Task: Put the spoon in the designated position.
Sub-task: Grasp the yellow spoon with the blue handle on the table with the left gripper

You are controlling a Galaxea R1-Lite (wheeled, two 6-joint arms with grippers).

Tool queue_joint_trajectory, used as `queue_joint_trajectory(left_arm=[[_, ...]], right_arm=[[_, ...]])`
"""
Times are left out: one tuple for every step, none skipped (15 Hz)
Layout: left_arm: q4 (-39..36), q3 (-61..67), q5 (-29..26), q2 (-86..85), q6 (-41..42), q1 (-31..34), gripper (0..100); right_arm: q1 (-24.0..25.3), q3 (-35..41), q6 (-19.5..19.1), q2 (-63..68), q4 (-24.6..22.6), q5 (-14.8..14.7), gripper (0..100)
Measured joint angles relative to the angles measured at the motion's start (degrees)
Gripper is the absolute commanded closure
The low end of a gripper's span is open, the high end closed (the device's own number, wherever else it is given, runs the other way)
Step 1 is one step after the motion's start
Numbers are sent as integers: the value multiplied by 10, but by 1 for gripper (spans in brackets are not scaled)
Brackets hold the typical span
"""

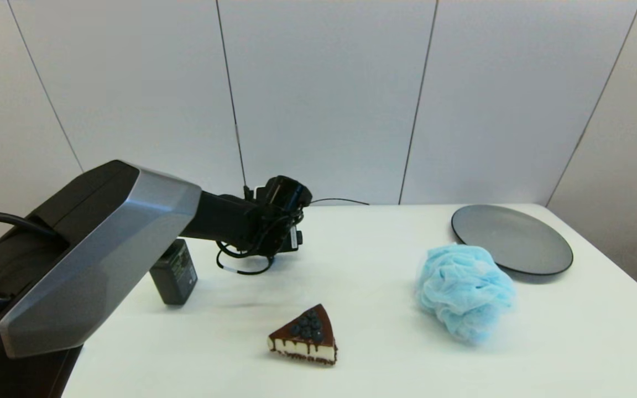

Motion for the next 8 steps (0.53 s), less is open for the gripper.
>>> queue_joint_trajectory(left_arm=[[0,-1,-1,0,4,1,0],[1,-3,-2,0,5,2,0],[1,-5,-2,0,5,3,0],[2,-6,-2,0,5,4,0],[2,-6,-2,0,5,4,100],[2,-6,-2,0,5,4,100],[2,-6,-2,0,5,4,100],[2,-6,-1,0,5,4,100]], right_arm=[[0,0,0,0,0,0,0],[0,0,1,0,0,0,0],[0,0,1,0,0,0,0],[0,0,1,0,0,0,0],[0,0,0,0,0,0,0],[0,0,1,0,0,0,0],[0,0,0,0,0,0,0],[0,0,1,0,0,0,0]])
